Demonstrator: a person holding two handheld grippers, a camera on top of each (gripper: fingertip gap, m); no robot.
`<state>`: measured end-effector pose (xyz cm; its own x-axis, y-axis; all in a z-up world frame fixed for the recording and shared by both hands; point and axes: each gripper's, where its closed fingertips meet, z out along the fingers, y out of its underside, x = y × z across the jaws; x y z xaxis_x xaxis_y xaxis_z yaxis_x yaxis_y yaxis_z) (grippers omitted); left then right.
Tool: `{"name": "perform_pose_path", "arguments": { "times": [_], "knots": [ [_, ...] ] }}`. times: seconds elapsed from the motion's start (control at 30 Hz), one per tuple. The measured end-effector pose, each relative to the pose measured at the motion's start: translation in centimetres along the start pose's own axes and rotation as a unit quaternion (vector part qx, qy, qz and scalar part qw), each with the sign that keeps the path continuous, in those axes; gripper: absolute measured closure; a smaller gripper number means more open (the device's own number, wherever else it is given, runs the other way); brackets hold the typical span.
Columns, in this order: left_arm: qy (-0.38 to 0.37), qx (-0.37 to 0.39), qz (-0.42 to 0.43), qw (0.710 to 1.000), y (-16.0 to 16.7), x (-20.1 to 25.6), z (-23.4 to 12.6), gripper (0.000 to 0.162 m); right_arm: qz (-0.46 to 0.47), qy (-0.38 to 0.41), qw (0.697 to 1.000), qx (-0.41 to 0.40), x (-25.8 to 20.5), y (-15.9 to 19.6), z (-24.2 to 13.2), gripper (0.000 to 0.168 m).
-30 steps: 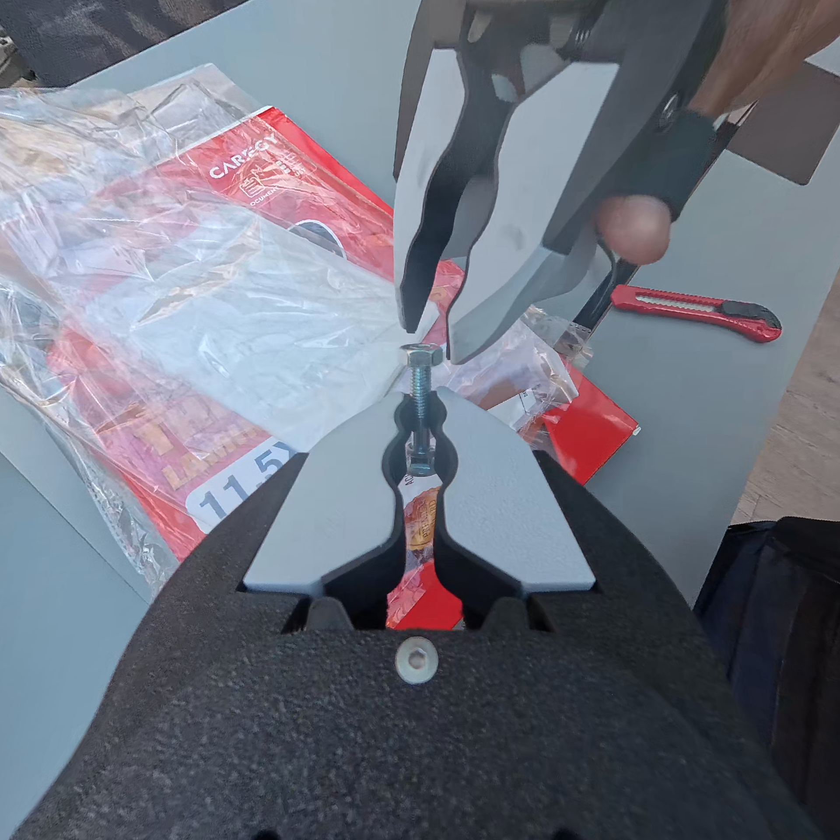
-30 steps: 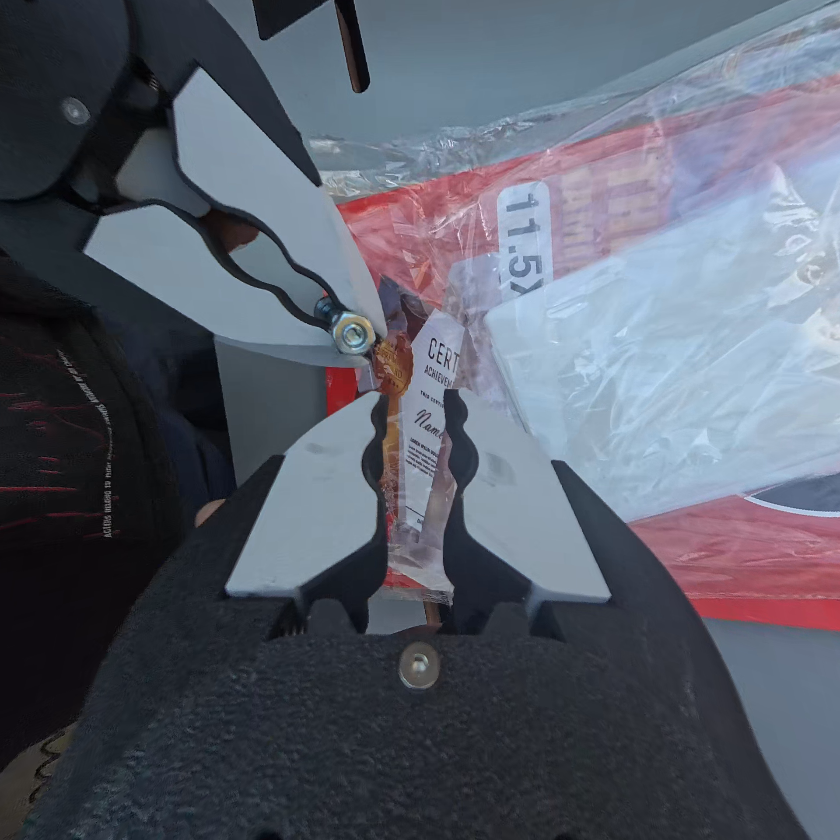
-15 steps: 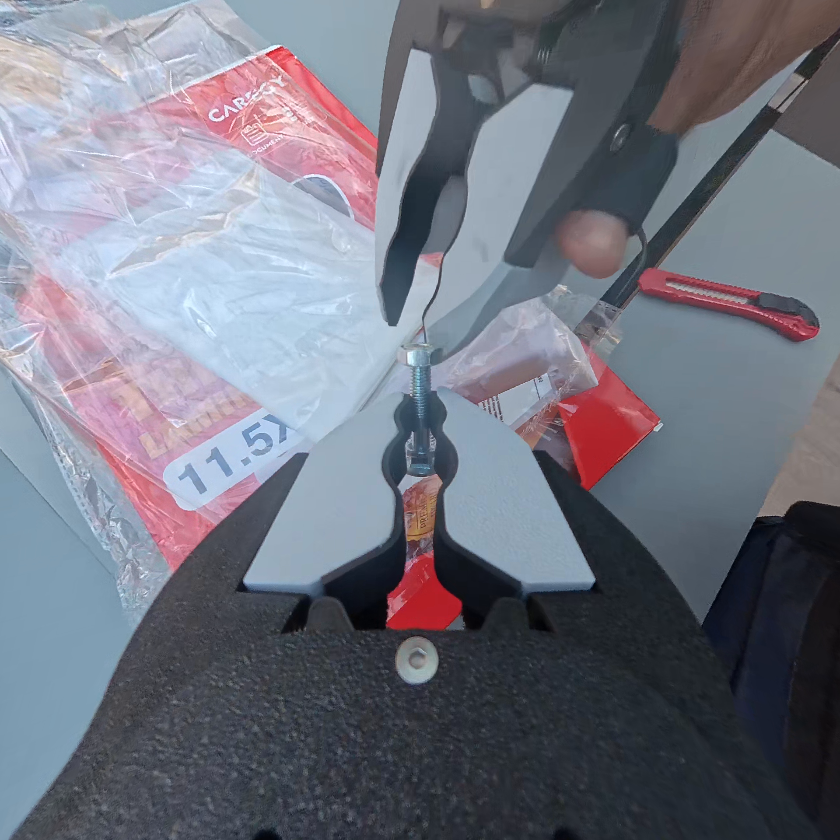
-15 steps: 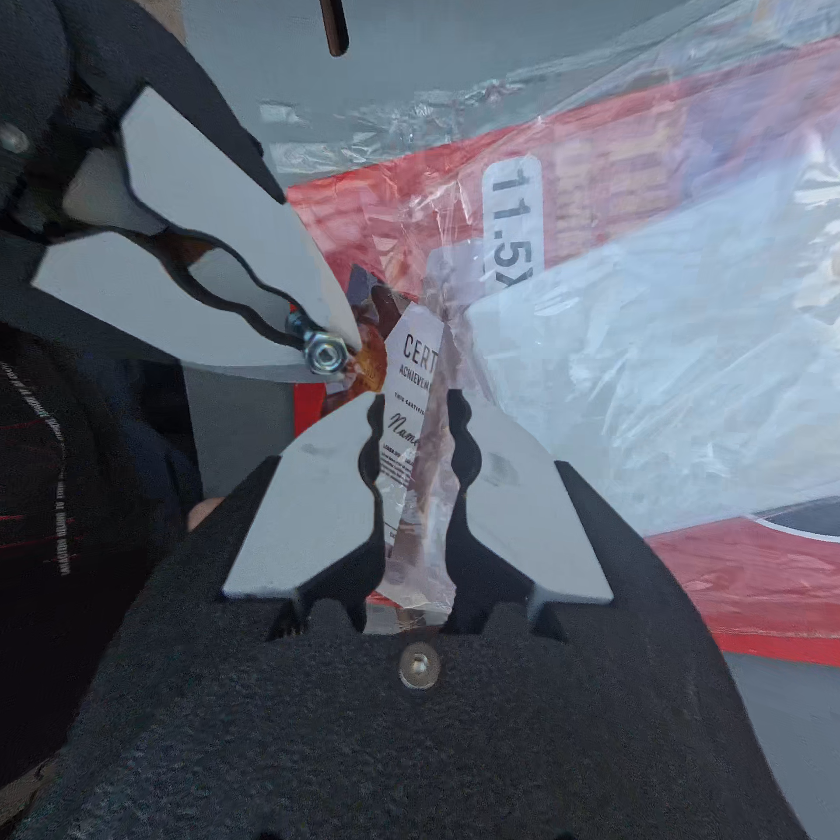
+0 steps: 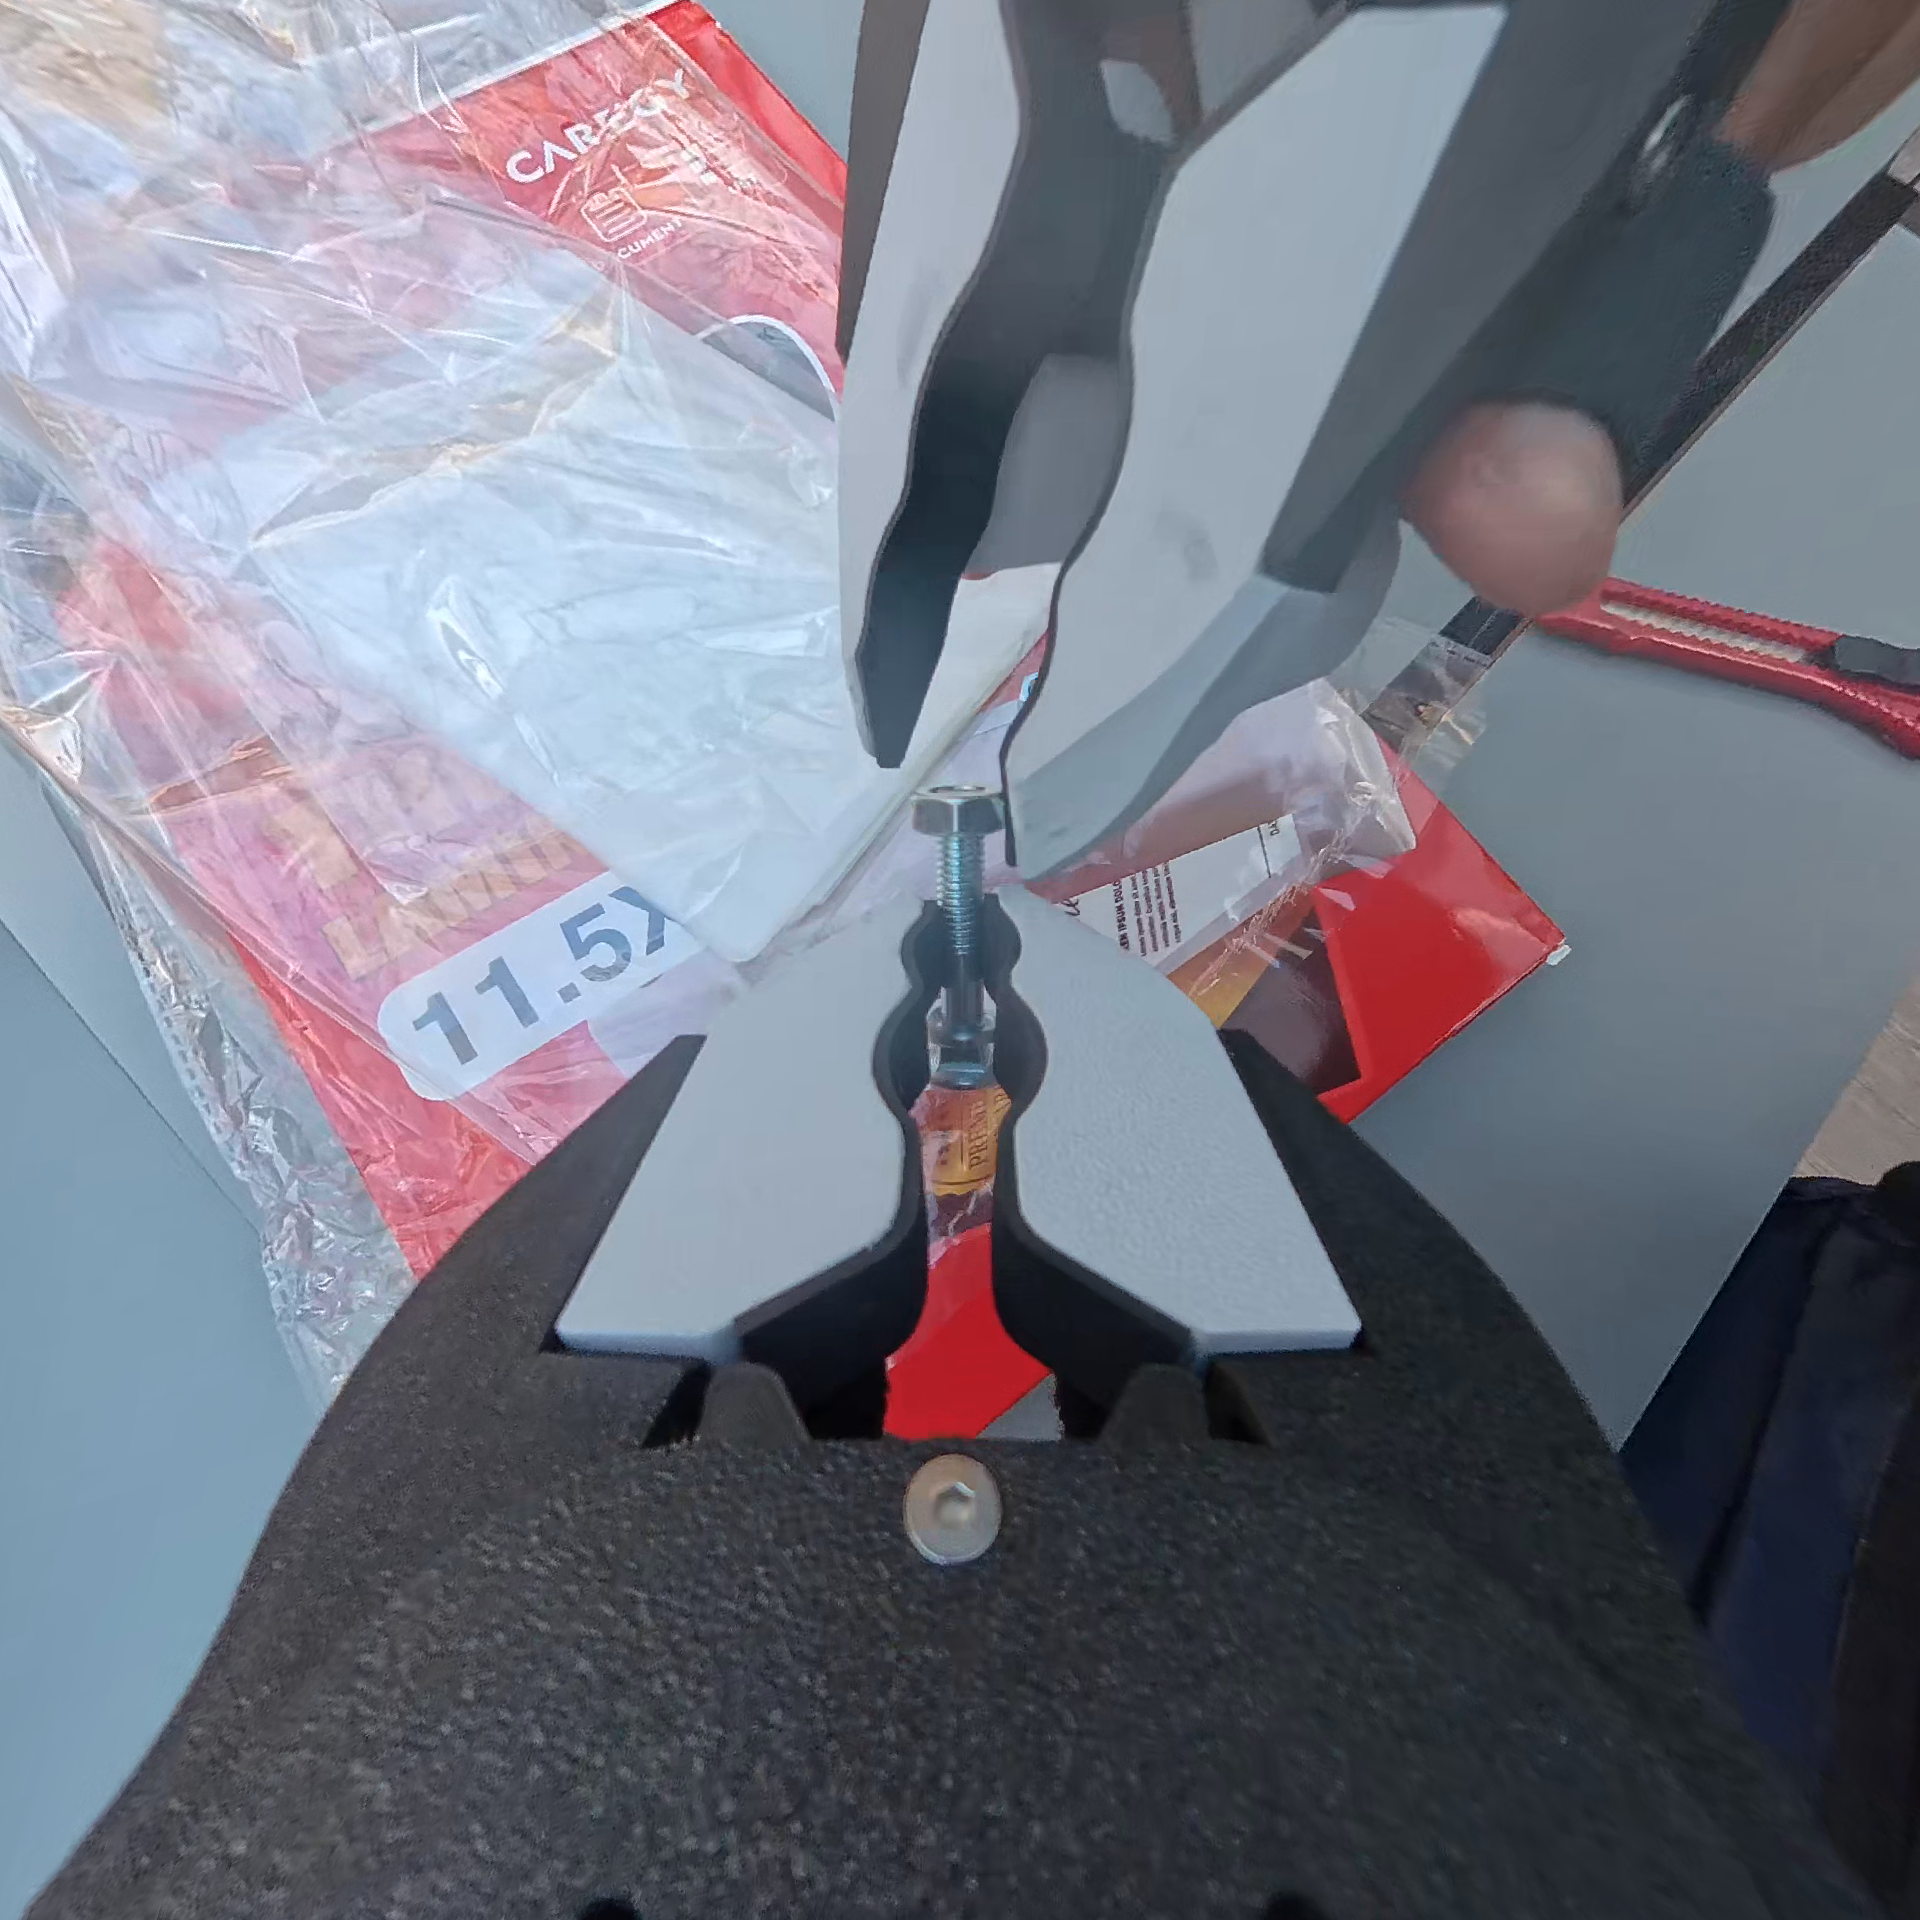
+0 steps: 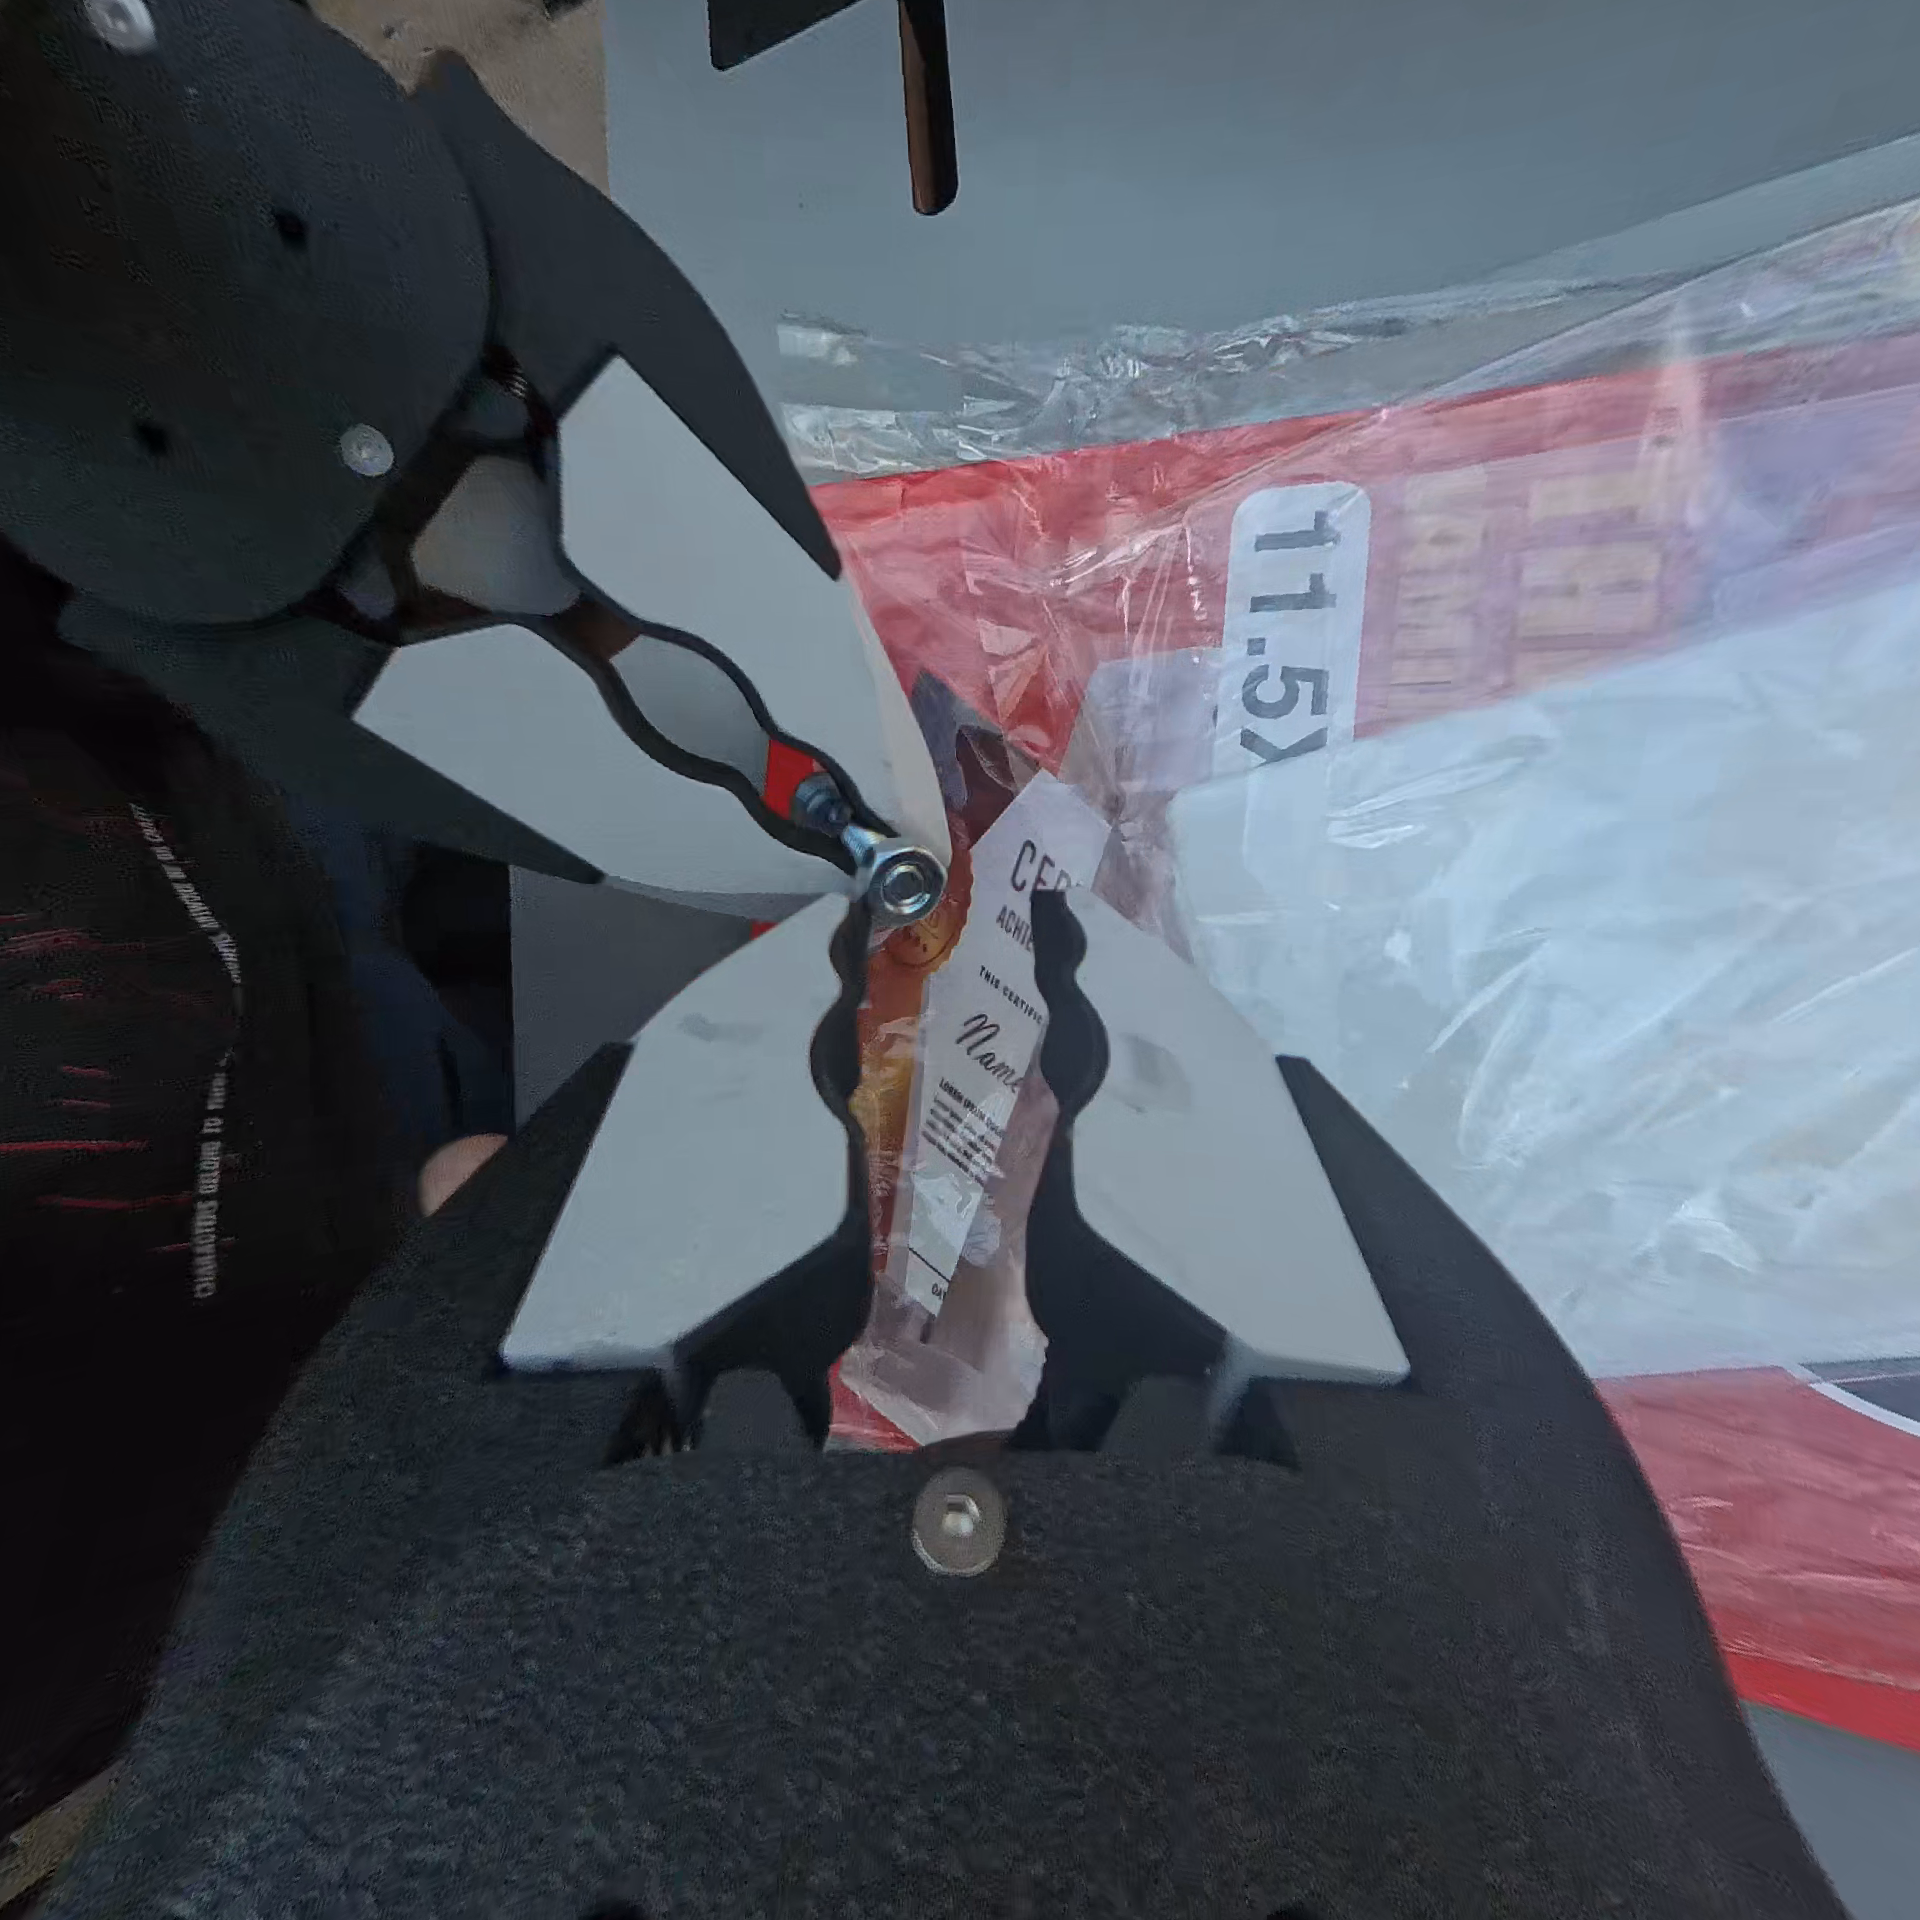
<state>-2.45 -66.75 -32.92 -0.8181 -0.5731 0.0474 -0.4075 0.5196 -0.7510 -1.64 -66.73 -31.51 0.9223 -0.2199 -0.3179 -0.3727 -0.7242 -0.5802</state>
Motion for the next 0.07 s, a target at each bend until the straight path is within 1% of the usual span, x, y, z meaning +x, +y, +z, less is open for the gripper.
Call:
{"name": "perform_pose_path", "arguments": {
  "times": [0.03,0.07],
  "knots": [
    [0.001,0.005,-0.001,1.000,0.0,0.0,0.0,0.155,0.017,0.000,1.000,-0.016,0.7,0.8,0.3,0.136],
    [0.009,0.014,-0.007,1.000,-0.1,0.1,-0.1,0.156,0.040,0.017,0.999,-0.032,1.8,1.7,0.5,0.141]
  ]
}}
